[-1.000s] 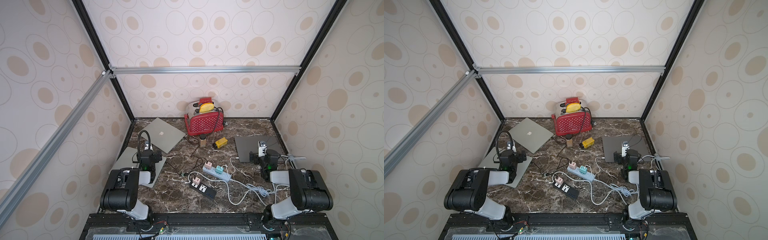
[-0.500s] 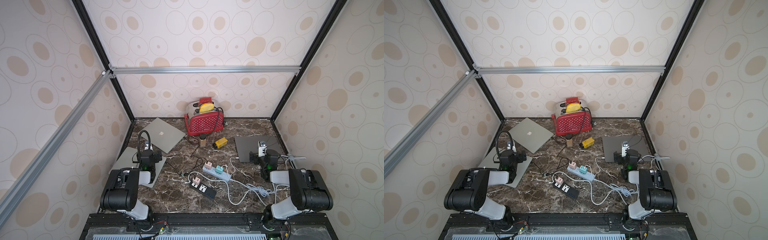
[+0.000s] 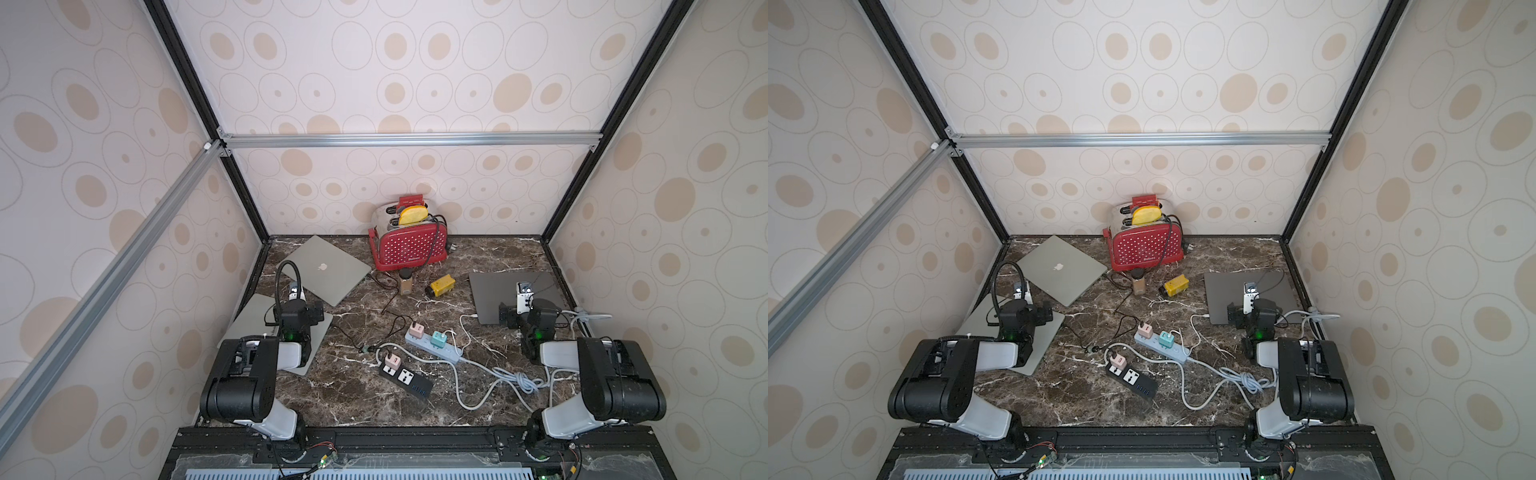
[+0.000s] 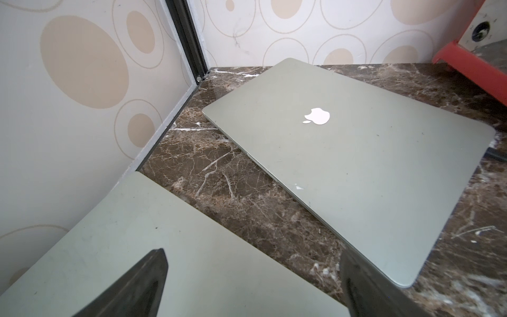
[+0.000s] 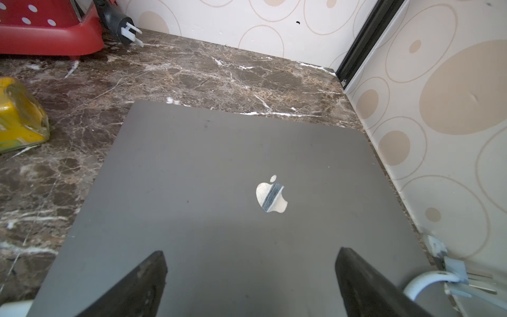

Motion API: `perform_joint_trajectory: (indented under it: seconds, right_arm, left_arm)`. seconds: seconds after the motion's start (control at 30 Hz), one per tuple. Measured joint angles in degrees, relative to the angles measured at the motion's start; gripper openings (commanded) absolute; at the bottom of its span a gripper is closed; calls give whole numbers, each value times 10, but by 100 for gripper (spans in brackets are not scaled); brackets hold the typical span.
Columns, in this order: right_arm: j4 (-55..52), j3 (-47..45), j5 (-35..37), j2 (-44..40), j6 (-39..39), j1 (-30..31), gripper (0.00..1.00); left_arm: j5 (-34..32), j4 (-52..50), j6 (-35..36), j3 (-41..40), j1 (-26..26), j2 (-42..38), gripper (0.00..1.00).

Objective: Unplug the laptop charger
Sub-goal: Remove the charging cable from the laptop.

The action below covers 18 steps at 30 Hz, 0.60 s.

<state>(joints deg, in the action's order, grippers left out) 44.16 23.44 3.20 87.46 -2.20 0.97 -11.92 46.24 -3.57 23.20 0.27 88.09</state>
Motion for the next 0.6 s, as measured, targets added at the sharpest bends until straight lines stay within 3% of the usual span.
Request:
perform_joint_trajectory:
  seconds: [0.3,0.47,0.6]
  right_arm:
    - [-1,-18,85,-38,9,21,100]
    - [-94,23,109,-136,-2,74,100]
    - [-274,166,106,-149,29,112,100]
  left_arm:
    - [-10,-15,0,4,-2,-5,99]
    - [-107,-213,-40,102,-33,-78,99]
    - [-81,-411,-117,243,-44,-140,99]
